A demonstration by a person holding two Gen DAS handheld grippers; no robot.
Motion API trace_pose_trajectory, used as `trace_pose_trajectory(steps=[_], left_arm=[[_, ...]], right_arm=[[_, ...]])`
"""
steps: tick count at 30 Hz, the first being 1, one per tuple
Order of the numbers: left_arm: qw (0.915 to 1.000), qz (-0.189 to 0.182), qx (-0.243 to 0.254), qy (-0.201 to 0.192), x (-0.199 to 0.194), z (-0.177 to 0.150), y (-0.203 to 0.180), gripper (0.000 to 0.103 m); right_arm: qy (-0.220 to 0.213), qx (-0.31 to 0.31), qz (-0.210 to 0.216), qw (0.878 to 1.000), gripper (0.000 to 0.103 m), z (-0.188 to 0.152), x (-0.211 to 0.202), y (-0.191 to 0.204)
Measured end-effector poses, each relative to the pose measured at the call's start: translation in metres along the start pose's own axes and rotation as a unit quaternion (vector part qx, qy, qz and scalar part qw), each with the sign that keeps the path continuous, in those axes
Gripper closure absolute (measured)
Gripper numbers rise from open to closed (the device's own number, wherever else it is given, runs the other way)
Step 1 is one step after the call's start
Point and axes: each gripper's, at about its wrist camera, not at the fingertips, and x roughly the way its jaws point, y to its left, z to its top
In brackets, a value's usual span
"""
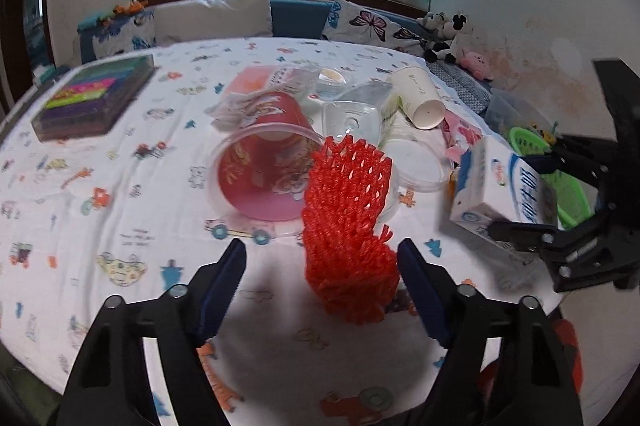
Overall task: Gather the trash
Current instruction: 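Grasp the white milk carton with the right tool while the left tool grasps the red mesh net, then carry the milk carton over the green basket and release it with the right tool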
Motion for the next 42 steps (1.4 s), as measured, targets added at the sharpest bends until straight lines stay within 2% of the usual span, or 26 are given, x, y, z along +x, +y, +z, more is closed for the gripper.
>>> trace_pose_trajectory(steps=[4, 8, 13, 17, 23, 27, 34, 37, 42], left_arm=[[0.9996, -0.025, -0.011, 0.008, 0.008, 0.002, 0.004, 0.030], [0.9992, -0.036, -0.010, 0.015, 0.013, 0.003, 0.005, 0.036], [0.9986, -0.046, -0.013, 0.023, 0.018, 0.002, 0.007, 0.051], [0.9981, -0.054, -0.017, 0.025, 0.017, -0.001, 0.009, 0.072], [0.9991, -0.041, -0.002, 0.012, 0.003, -0.005, 0.004, 0.084], [0.9992, -0.040, 0.005, 0.000, -0.012, -0.005, 0.000, 0.087], [0.9969, -0.070, 0.025, -0.022, -0.036, 0.008, -0.019, 0.087], [0.9948, -0.091, 0.038, -0.026, -0.035, 0.019, -0.033, 0.087], [0.9907, -0.116, 0.067, -0.024, -0.023, 0.038, -0.067, 0.087]], right_arm=[[-0.019, 0.036, -0.004, 0.999, 0.032, -0.009, -0.014, -0.007], [-0.033, 0.076, -0.005, 0.997, 0.032, -0.020, -0.022, -0.013], [-0.043, 0.124, -0.006, 0.991, 0.032, -0.036, -0.030, -0.021], [-0.052, 0.158, -0.010, 0.986, 0.032, -0.048, -0.036, -0.026], [-0.062, 0.193, -0.016, 0.979, 0.032, -0.061, -0.047, -0.033], [-0.069, 0.210, -0.024, 0.975, 0.032, -0.069, -0.053, -0.039], [-0.078, 0.253, -0.052, 0.963, 0.032, -0.087, -0.065, -0.065], [-0.077, 0.270, -0.072, 0.957, 0.032, -0.096, -0.069, -0.081], [-0.073, 0.312, -0.110, 0.941, 0.032, -0.121, -0.076, -0.121]])
